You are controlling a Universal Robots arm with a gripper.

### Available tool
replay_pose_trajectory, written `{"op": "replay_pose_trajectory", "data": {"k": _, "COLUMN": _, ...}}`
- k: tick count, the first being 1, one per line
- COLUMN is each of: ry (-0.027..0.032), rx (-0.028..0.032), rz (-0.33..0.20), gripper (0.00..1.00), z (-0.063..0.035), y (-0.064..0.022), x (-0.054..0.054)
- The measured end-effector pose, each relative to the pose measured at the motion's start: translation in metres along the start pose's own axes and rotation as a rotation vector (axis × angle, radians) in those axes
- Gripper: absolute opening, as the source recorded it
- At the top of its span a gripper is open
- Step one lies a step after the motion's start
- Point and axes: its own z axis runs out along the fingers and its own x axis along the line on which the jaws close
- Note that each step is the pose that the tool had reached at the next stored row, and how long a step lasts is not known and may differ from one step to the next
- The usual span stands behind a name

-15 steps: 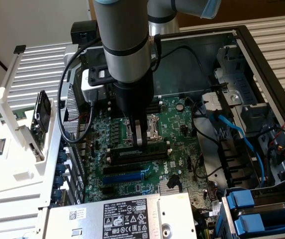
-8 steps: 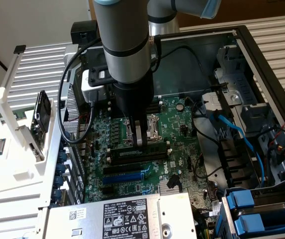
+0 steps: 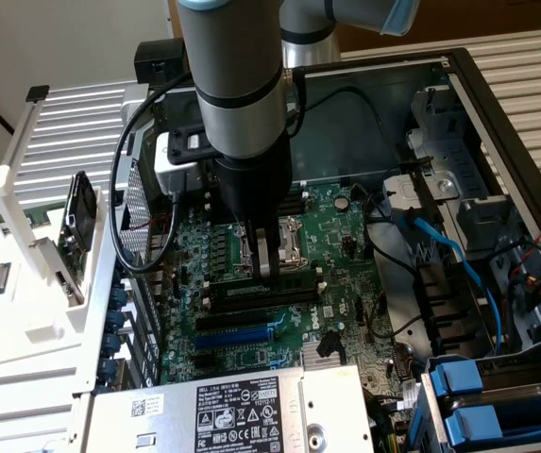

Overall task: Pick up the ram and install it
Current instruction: 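Insert the ram into the slot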

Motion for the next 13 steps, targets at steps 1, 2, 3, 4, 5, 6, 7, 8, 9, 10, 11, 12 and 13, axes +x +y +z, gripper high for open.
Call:
{"op": "replay_pose_trajectory", "data": {"k": 1, "ry": -0.0003, "rx": 0.0, "rz": 0.0, "gripper": 0.12, "z": 0.0, "y": 0.0001, "x": 0.0}}
{"op": "replay_pose_trajectory", "data": {"k": 2, "ry": -0.0004, "rx": 0.0, "rz": 0.0, "gripper": 0.12, "z": 0.0, "y": 0.0001, "x": -0.0001}}
{"op": "replay_pose_trajectory", "data": {"k": 3, "ry": -0.0005, "rx": 0.0, "rz": 0.0, "gripper": 0.12, "z": 0.0, "y": 0.0002, "x": -0.0001}}
{"op": "replay_pose_trajectory", "data": {"k": 4, "ry": -0.0006, "rx": 0.0, "rz": 0.0, "gripper": 0.12, "z": 0.0, "y": 0.0003, "x": -0.0001}}
{"op": "replay_pose_trajectory", "data": {"k": 5, "ry": -0.0007, "rx": 0.0, "rz": 0.0, "gripper": 0.12, "z": 0.0, "y": 0.0003, "x": -0.0001}}
{"op": "replay_pose_trajectory", "data": {"k": 6, "ry": -0.0008, "rx": -0.0001, "rz": 0.0, "gripper": 0.12, "z": -0.0001, "y": 0.0004, "x": -0.0003}}
{"op": "replay_pose_trajectory", "data": {"k": 7, "ry": -0.0007, "rx": -0.0001, "rz": 0.0, "gripper": 0.12, "z": 0.0, "y": 0.0004, "x": -0.0007}}
{"op": "replay_pose_trajectory", "data": {"k": 8, "ry": -0.0007, "rx": -0.0001, "rz": 0.0, "gripper": 0.12, "z": 0.0, "y": 0.0004, "x": -0.001}}
{"op": "replay_pose_trajectory", "data": {"k": 9, "ry": -0.0008, "rx": -0.0001, "rz": 0.0, "gripper": 0.12, "z": 0.0001, "y": 0.0004, "x": -0.0011}}
{"op": "replay_pose_trajectory", "data": {"k": 10, "ry": -0.0013, "rx": 0.0, "rz": 0.0, "gripper": 0.12, "z": 0.0002, "y": 0.0004, "x": -0.0012}}
{"op": "replay_pose_trajectory", "data": {"k": 11, "ry": -0.0014, "rx": 0.0, "rz": 0.0, "gripper": 0.12, "z": 0.0002, "y": 0.0003, "x": -0.0012}}
{"op": "replay_pose_trajectory", "data": {"k": 12, "ry": -0.0014, "rx": 0.0, "rz": 0.0, "gripper": 0.12, "z": 0.0002, "y": 0.0003, "x": -0.0012}}
{"op": "replay_pose_trajectory", "data": {"k": 13, "ry": -0.0014, "rx": -0.0001, "rz": 0.0, "gripper": 0.12, "z": 0.0001, "y": 0.0004, "x": -0.0012}}
